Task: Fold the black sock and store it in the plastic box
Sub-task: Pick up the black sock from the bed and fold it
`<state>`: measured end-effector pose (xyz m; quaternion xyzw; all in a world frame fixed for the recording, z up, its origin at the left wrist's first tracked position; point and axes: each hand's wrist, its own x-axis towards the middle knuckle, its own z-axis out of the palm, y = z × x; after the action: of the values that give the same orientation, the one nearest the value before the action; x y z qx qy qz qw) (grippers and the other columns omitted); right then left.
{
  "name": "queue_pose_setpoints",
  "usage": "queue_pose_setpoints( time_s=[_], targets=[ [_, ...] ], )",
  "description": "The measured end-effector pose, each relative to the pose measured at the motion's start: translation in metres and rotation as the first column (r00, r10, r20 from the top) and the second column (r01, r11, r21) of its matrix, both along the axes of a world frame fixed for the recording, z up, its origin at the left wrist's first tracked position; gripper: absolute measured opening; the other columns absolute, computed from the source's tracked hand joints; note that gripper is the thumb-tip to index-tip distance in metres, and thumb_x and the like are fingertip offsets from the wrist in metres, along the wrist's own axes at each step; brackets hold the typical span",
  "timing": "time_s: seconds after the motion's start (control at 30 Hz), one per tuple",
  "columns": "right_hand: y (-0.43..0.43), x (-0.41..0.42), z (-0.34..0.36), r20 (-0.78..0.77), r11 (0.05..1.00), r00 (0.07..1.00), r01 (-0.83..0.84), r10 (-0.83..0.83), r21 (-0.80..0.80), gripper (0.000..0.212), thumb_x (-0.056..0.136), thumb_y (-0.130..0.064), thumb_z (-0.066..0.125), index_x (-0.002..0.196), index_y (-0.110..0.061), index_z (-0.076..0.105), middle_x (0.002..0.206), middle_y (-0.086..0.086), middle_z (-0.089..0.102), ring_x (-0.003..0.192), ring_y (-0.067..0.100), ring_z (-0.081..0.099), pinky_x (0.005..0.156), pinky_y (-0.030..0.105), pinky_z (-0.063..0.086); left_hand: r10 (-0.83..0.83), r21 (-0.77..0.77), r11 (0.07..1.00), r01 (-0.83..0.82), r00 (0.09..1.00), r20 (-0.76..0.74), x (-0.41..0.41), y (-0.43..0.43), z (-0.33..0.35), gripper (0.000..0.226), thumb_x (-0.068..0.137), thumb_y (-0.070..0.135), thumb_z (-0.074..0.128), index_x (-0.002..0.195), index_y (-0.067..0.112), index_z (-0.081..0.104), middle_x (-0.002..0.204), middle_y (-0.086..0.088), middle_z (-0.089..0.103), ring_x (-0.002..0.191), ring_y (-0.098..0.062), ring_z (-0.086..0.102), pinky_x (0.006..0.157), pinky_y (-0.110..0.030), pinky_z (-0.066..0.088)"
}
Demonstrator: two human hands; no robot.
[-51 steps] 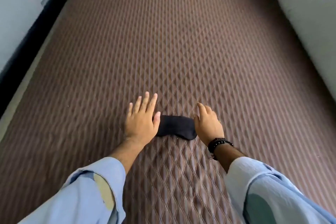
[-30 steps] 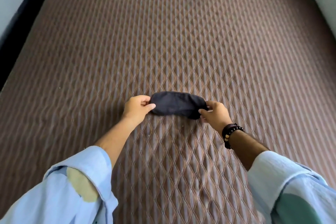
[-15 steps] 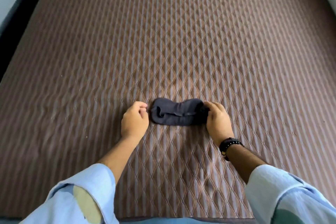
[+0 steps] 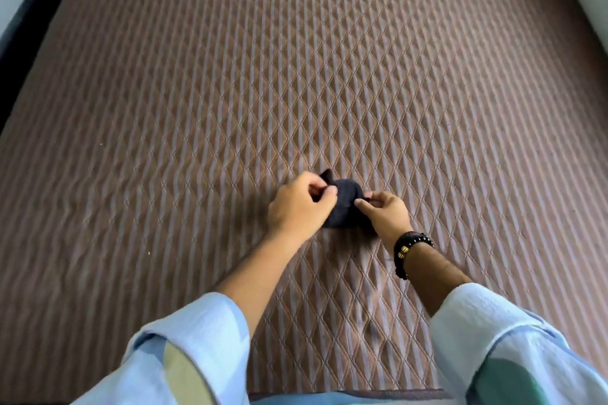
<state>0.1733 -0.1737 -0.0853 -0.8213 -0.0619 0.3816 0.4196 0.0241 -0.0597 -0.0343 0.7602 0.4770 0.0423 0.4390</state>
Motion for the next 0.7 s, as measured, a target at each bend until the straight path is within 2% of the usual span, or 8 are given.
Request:
queue_pose_setpoints(
  time_s=[0.1,0.23,0.33,0.43,0.53,0.6,0.63,0.7],
  targets=[
    [-0.001,0.003,0.005,-0.071,1.000,0.997,-0.026,0.027,0.011,0.014,0.098,-0.017,0.059,0.103,-0.008,0.069,0.097,0.010,0.074,0.087,0.022,0.068,0.079,0.033,0.058,-0.109,-0.248,0.956,0.156,0.975,0.195,0.013,-0.014,-0.004,0.030,0.098,0.043,0.055,0.115,0.026,0.073,0.116,0.009,0.076,0.113,-0.009,0.069,0.095,-0.031,0.054],
    [0.001,0.005,0.013,-0.195,0.995,0.978,0.083,-0.071,0.056,0.041,0.104,-0.041,0.039,0.087,-0.016,0.067,0.084,0.000,0.065,0.075,0.015,0.055,0.069,0.028,0.043,0.014,0.125,0.992,-0.020,0.999,0.050,0.000,-0.019,-0.030,0.021,0.100,0.027,0.061,0.117,0.025,0.073,0.126,0.005,0.063,0.115,-0.017,0.063,0.098,-0.031,0.052],
    [0.010,0.001,0.016,-0.131,0.994,0.986,-0.106,0.101,-0.032,0.065,0.084,-0.073,0.053,0.103,-0.014,0.070,0.099,0.000,0.071,0.091,0.018,0.065,0.084,0.036,0.051,0.005,0.081,0.997,0.005,0.993,-0.114,-0.005,-0.026,-0.038,0.027,0.093,0.040,0.070,0.120,0.038,0.065,0.128,0.009,0.056,0.107,-0.019,0.066,0.088,-0.039,0.059],
    [0.011,-0.005,0.018,-0.005,0.988,0.993,-0.120,0.120,-0.100,0.044,0.088,-0.050,0.066,0.103,-0.009,0.069,0.100,0.005,0.073,0.096,0.025,0.070,0.089,0.041,0.057,-0.041,0.056,0.997,0.050,0.989,-0.145,0.003,-0.030,-0.033,0.032,0.091,0.038,0.073,0.121,0.038,0.061,0.129,0.006,0.060,0.107,-0.022,0.067,0.088,-0.041,0.059],
    [-0.006,-0.012,0.031,-0.190,0.996,0.980,0.068,-0.057,0.053,0.027,0.096,-0.028,0.063,0.112,-0.007,0.064,0.109,0.012,0.072,0.095,0.027,0.070,0.087,0.043,0.059,0.189,-0.262,0.942,-0.209,0.977,-0.101,0.013,-0.036,-0.015,0.053,0.092,0.046,0.071,0.137,0.024,0.053,0.133,-0.002,0.064,0.117,-0.026,0.065,0.097,-0.040,0.055],
    [-0.027,-0.019,0.051,-0.339,0.947,0.928,0.236,-0.153,0.219,0.026,0.097,-0.019,0.062,0.118,-0.003,0.060,0.115,0.018,0.071,0.098,0.032,0.070,0.088,0.049,0.059,0.294,-0.621,0.728,-0.291,0.951,-0.101,0.016,-0.048,0.008,0.058,0.091,0.056,0.069,0.133,0.018,0.057,0.128,-0.005,0.069,0.115,-0.027,0.068,0.098,-0.045,0.057],
    [-0.038,-0.021,0.065,-0.364,0.917,0.913,0.291,-0.182,0.271,0.027,0.097,-0.015,0.062,0.120,-0.002,0.059,0.118,0.021,0.070,0.100,0.034,0.070,0.087,0.051,0.059,0.296,-0.726,0.638,-0.257,0.952,-0.077,0.020,-0.056,0.022,0.054,0.091,0.056,0.070,0.128,0.017,0.062,0.120,-0.007,0.074,0.109,-0.027,0.072,0.093,-0.043,0.060],
    [-0.060,-0.023,0.093,-0.368,0.883,0.905,0.339,-0.212,0.325,0.028,0.097,-0.009,0.061,0.123,0.001,0.058,0.120,0.025,0.069,0.100,0.034,0.070,0.077,0.043,0.062,0.344,-0.785,0.587,-0.197,0.939,0.021,0.031,-0.073,0.050,0.039,0.098,0.037,0.068,0.128,0.011,0.066,0.103,-0.008,0.078,0.093,-0.023,0.075,0.073,-0.033,0.063]
  ],
)
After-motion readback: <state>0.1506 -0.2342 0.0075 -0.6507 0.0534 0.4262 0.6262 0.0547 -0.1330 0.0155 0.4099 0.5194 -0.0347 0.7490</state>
